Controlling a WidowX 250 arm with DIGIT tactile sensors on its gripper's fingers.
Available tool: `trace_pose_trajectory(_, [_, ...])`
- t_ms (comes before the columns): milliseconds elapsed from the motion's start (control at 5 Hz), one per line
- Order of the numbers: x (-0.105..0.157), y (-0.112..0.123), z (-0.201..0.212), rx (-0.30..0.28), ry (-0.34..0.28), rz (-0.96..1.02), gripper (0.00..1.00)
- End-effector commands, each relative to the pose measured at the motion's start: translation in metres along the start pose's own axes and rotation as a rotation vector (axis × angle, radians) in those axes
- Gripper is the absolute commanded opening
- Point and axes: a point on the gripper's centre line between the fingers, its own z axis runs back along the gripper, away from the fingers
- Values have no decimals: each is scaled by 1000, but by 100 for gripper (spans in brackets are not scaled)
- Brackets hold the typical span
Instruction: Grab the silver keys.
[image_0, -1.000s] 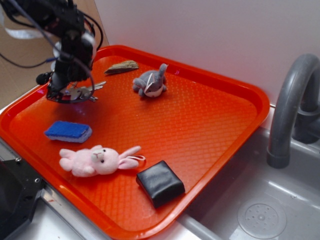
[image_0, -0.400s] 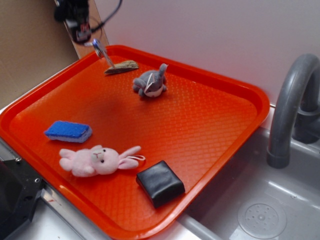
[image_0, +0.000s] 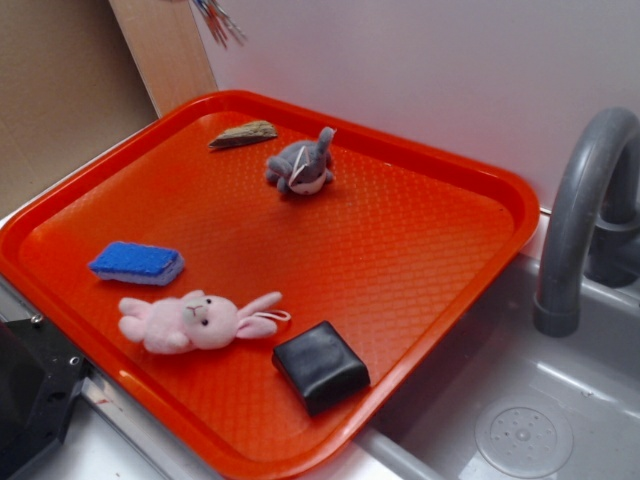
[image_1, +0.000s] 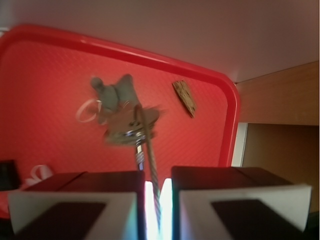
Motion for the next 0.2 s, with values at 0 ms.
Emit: trace_pose_trajectory(0, [-6,5,37,-21,-80,-21,0])
